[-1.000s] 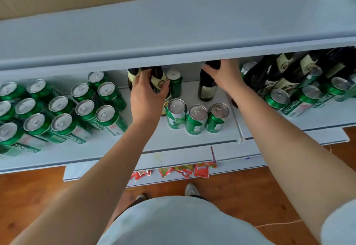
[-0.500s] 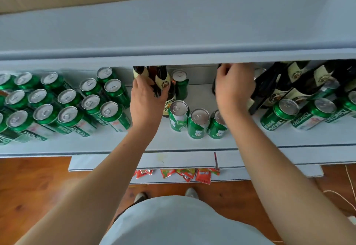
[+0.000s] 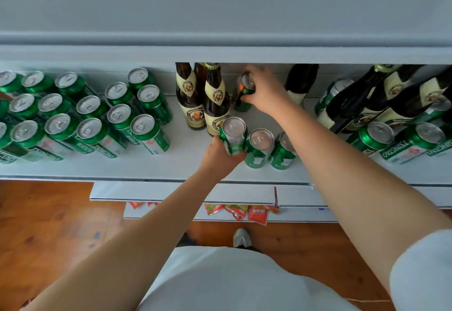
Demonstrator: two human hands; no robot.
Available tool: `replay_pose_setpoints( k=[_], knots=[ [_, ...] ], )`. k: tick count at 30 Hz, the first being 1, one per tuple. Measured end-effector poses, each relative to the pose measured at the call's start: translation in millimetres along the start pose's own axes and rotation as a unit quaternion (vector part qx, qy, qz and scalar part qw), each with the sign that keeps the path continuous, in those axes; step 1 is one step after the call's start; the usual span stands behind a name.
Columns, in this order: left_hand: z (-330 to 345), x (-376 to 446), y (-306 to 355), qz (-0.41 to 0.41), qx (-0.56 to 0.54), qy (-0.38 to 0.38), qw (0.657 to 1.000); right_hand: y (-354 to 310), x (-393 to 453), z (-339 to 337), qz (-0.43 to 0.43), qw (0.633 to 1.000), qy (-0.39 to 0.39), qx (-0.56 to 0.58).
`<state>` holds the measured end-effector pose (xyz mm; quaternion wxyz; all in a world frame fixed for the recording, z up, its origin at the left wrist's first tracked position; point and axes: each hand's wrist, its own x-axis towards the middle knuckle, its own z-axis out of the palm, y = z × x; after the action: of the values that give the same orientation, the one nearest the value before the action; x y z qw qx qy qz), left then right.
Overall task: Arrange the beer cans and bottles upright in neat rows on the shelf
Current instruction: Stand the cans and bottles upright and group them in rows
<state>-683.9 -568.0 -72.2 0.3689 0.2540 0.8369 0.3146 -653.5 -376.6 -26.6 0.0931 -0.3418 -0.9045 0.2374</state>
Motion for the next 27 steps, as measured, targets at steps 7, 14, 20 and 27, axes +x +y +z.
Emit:
replay_pose_setpoints(
  k=[7,14,20,27],
  knots=[
    [20.3,13.0,15.5,-0.058,-0.247,-0.002,0.967,4.0,-72.2,-70.7,0.054,0.972,0.204,0.1],
    [38.5,4.6,15.5,-0.087,-0.269,-0.082,0.956,26.7,-159.5,-85.6,0.1,0.94,0.301,0.122],
    [49.7,10.5,29.0,-0.11,-0.328,-0.102,0.933,42.8,-219.1,-83.8,0.177,0.921,0.336,0.08],
    [59.6,26.5,54.6,-0.107,-0.348,-0.074,0.928,69.0,-217.3,-25.7,0.239,0.938,0.25,0.027]
  ],
)
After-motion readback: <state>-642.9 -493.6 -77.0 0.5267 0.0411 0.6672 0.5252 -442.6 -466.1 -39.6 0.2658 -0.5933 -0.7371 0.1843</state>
